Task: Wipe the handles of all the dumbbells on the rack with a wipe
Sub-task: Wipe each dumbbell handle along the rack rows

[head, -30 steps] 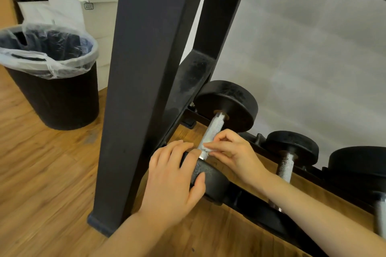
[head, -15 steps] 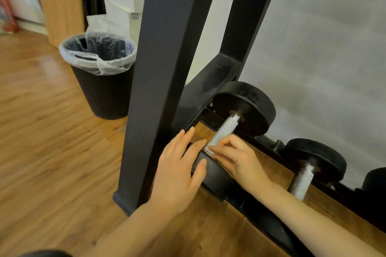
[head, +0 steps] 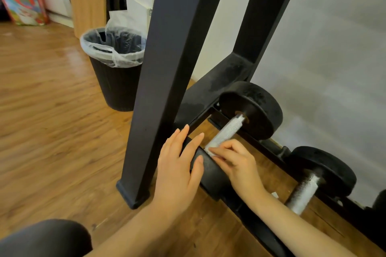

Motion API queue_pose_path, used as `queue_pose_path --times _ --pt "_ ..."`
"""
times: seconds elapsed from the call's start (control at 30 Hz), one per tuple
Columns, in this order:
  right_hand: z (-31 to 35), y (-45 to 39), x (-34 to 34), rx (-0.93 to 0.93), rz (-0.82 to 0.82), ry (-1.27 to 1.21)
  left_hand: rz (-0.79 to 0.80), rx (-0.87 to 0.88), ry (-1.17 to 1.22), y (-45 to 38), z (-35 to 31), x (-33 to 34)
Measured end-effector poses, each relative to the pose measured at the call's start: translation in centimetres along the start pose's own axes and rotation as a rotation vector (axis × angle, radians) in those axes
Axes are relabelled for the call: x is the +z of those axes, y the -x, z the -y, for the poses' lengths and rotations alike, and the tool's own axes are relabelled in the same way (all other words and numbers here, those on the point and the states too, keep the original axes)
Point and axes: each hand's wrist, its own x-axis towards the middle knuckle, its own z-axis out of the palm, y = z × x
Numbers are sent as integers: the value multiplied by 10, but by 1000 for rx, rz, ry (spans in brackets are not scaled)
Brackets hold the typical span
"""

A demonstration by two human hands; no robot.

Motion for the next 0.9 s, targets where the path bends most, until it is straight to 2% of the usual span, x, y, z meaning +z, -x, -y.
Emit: queue_pose_path --times 0.23,0.4,0.57,0.73,0.9 --pt "-4 -6 -3 -36 15 26 0 -2 -1 0 3 1" --pt "-5 -10 -9 69 114 -157 -8 -15 7 0 4 5" --pt "-16 -19 -15 28 49 -48 -14 -16 15 1 4 4" --pt "-8 -17 -13 -31 195 -7 -23 -15 8 0 3 5" --pt "-19 -30 -24 -43 124 76 -25 -10 16 -1 3 4"
